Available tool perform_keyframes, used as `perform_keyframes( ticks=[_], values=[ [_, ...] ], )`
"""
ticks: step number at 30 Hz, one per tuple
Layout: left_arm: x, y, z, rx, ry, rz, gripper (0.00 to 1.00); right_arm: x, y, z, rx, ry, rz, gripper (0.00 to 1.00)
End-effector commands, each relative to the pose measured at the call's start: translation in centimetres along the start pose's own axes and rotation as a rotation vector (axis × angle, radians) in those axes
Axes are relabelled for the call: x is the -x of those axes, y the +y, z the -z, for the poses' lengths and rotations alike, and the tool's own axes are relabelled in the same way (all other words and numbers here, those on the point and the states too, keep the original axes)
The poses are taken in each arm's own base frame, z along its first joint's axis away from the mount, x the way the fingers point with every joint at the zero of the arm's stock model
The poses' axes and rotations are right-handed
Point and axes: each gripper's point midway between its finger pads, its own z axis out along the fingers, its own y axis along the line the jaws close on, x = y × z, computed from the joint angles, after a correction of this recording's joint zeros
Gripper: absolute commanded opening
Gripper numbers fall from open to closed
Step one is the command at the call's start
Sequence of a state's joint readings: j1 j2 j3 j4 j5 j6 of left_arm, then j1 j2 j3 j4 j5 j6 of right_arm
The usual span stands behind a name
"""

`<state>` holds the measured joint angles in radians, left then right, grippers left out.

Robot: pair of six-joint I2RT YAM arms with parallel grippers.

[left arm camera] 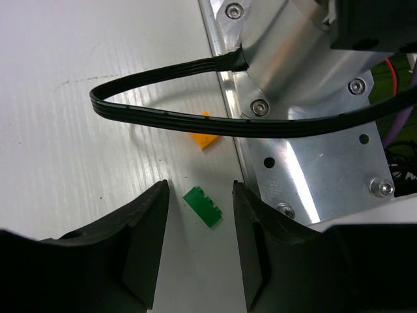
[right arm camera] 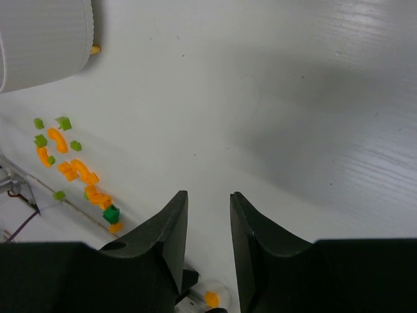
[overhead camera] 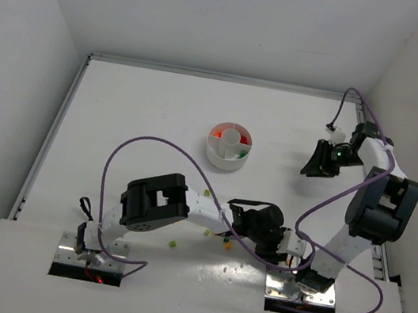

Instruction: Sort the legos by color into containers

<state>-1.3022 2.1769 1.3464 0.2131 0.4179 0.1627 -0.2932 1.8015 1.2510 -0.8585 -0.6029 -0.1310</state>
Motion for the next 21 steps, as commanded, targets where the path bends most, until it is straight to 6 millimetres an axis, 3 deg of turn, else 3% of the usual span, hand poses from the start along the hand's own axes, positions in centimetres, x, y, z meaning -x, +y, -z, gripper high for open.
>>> perform_keyframes(
  ticks=[1, 5, 7, 9, 10, 13, 14, 15, 16, 21],
  values=[
    [0.1, 0.0, -0.8, 0.021, -0.003, 0.017, 0.50, 1.1, 0.5, 1.2, -0.004, -0.053, 0.041, 0.33],
    [-0.7, 0.2, -0.9, 0.038, 0.020, 0.034, 0.46, 1.2, 0.6, 1.4, -0.004, -0.053, 0.041, 0.33],
    [-2.4, -0.1, -0.7, 0.041, 0.060, 0.049, 0.43, 1.2, 0.3, 1.5, -0.007, -0.058, 0.034, 0.33],
    [-2.2, 0.2, 0.3, 0.053, 0.054, 0.054, 0.42, 1.2, 0.3, 1.5, -0.007, -0.058, 0.043, 0.33],
    [-3.5, -0.3, 0.8, 0.046, 0.085, 0.057, 0.42, 0.9, 0.3, 1.4, -0.005, -0.051, 0.037, 0.33],
    [-4.0, 0.2, 2.3, 0.058, 0.097, 0.056, 0.42, 0.9, 0.3, 1.4, -0.005, -0.051, 0.037, 0.33],
    [-5.2, -0.2, 2.5, 0.051, 0.127, 0.068, 0.42, 0.9, 0.3, 1.4, -0.005, -0.051, 0.037, 0.33],
    [-4.6, -0.2, 2.7, 0.054, 0.115, 0.063, 0.42, 0.9, 0.0, 1.5, -0.008, -0.055, 0.030, 0.33],
    [-5.6, -0.1, 3.1, 0.054, 0.139, 0.070, 0.42, 0.9, 0.0, 1.3, 0.003, -0.051, 0.025, 0.33],
    [-5.8, 0.0, 2.8, 0.053, 0.143, 0.072, 0.42, 0.9, 0.0, 1.3, 0.003, -0.051, 0.025, 0.33]
  ],
)
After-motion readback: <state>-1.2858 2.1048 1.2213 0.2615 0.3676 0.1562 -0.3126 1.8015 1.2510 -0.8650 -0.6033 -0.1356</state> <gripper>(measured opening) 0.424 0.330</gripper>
